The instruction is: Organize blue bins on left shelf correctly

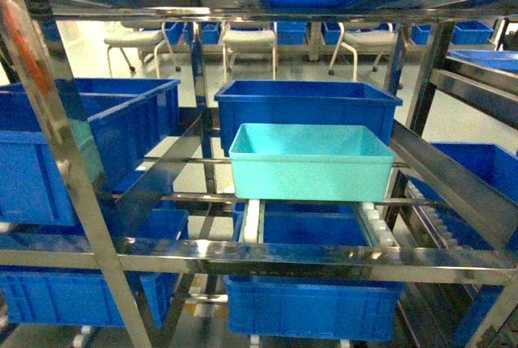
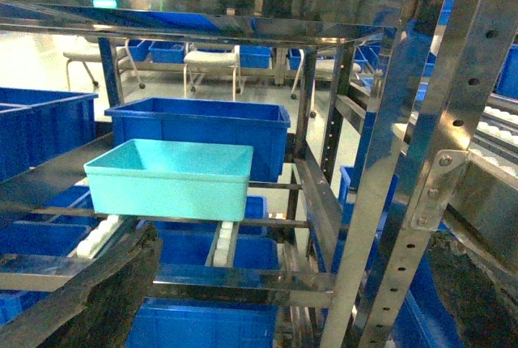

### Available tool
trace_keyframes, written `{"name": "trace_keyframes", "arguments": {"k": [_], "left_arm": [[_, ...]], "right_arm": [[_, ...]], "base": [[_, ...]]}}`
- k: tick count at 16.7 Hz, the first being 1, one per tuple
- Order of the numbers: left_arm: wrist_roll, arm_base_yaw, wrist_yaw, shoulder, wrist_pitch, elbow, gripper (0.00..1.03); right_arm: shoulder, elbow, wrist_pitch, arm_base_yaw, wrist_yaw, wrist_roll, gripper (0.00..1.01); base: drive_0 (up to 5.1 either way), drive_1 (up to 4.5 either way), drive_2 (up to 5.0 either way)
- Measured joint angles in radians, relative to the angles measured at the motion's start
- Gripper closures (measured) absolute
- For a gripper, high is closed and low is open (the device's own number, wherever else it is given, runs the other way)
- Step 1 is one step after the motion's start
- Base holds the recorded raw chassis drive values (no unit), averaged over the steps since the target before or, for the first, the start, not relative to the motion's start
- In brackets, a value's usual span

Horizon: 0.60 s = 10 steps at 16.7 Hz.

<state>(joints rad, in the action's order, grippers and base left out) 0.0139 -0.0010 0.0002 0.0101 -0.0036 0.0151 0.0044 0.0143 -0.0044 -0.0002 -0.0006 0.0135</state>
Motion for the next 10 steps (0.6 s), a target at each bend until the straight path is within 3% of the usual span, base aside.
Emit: {"name": "trace_keyframes", "arguments": {"k": [5,10], "left_arm": [[0.000,0.000,0.000,0.000,-0.002,0.000,0.05],[0.000,0.000,-0.003,0.000,0.001,0.000,0.05]], "right_arm": [[0.000,0.000,0.000,0.000,0.000,0.000,0.03],[0.000,0.000,0.001,0.000,-0.002,0.000,0.03]], "base": [[0.1,-4.13,4.3],[3.7,-4.58,1.2]]}}
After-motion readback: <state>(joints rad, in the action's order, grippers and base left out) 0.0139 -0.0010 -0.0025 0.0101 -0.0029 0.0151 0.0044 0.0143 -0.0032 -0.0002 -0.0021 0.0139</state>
